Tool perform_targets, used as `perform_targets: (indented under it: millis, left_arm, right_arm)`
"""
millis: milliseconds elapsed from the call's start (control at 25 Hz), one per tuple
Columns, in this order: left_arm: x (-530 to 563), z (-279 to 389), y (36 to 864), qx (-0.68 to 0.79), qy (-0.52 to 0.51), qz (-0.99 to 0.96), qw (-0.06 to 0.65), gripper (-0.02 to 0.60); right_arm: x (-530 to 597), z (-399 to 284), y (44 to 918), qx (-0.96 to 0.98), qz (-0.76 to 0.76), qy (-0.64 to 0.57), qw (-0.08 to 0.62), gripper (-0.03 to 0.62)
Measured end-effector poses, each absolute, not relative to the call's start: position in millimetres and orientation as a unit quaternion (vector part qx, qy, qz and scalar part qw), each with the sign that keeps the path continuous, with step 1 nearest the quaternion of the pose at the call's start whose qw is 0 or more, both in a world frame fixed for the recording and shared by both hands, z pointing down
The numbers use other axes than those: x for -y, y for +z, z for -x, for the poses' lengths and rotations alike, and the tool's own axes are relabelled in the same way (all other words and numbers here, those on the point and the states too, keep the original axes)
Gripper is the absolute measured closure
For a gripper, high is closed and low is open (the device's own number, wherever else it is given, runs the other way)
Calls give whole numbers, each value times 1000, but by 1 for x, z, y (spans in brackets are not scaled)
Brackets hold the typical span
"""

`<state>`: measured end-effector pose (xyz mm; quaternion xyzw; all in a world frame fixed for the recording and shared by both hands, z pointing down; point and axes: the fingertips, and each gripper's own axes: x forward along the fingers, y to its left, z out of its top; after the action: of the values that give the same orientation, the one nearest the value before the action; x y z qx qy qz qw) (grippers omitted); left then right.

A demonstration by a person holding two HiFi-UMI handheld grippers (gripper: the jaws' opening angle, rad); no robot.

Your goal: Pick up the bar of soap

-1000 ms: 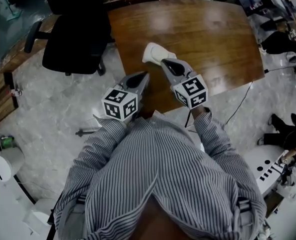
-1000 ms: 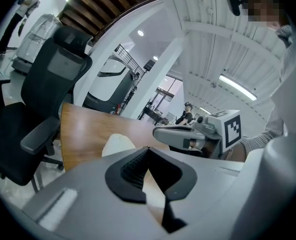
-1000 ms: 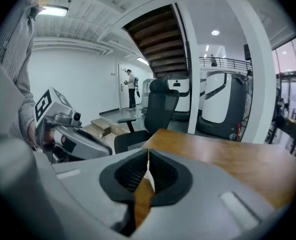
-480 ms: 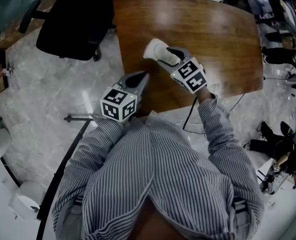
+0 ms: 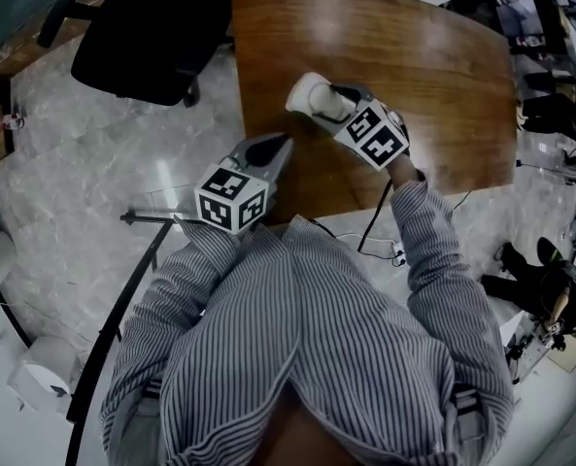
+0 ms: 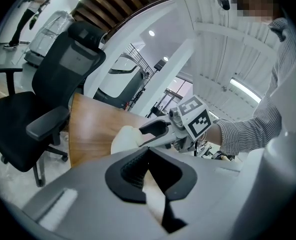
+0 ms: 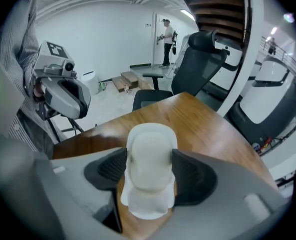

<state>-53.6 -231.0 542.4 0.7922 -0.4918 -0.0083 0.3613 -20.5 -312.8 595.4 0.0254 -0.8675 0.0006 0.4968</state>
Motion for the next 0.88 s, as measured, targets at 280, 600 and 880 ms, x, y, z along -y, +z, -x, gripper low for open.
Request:
perform_targets:
  millis: [280, 600, 880]
  left_arm:
    - [231, 53, 545, 491, -8, -791, 364, 577]
    - [227, 52, 544, 490, -7, -792, 365, 577]
    - [231, 53, 536, 491, -8, -796, 354, 577]
  right_arm:
    - [313, 22, 600, 869, -2, 25, 495, 319]
    - [315, 23, 600, 858, -13, 44, 512, 332]
    - [321, 17, 578, 878, -62, 51, 473, 335]
